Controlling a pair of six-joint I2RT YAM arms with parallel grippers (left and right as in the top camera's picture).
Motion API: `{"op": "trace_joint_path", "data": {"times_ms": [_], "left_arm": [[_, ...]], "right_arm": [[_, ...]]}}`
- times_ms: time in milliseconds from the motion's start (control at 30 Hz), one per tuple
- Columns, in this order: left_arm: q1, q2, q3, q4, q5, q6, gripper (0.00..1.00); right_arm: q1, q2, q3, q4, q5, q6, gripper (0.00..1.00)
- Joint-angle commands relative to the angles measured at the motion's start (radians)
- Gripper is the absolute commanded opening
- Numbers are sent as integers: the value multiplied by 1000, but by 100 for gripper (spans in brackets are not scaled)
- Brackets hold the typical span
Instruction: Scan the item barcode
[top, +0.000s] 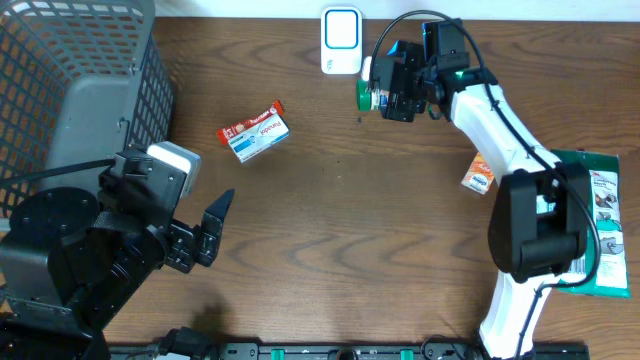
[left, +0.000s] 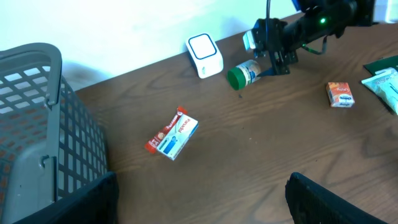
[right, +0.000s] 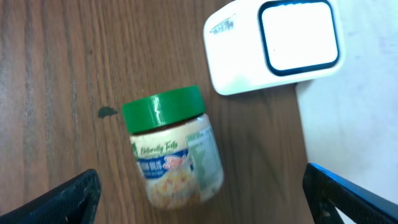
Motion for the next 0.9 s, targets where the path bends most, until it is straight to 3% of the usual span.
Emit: {"op": "trace_joint_path", "data": {"times_ms": [0, 467, 533, 633, 767, 800, 867], "left_arm": [[2, 2, 6, -1, -10, -5, 86], [2, 2, 6, -1, -10, -5, 86], [2, 2, 6, -1, -10, -5, 86], [2, 2, 6, -1, -10, -5, 86], [2, 2, 6, -1, -10, -5, 86], [2, 2, 6, -1, -10, -5, 86], [2, 2, 6, -1, -10, -5, 86]], "right_arm": [[-12, 68, 14, 14, -30, -24, 99], [-22, 257, 15, 139, -26, -6, 99], [-22, 261, 14, 138, -27, 14, 91], [-16, 260, 15, 139, -27, 31, 64], [-5, 260, 15, 138, -27, 121, 54], [-5, 260, 15, 138, -27, 140, 44], [-4, 254, 15, 134, -27, 193, 38]]}}
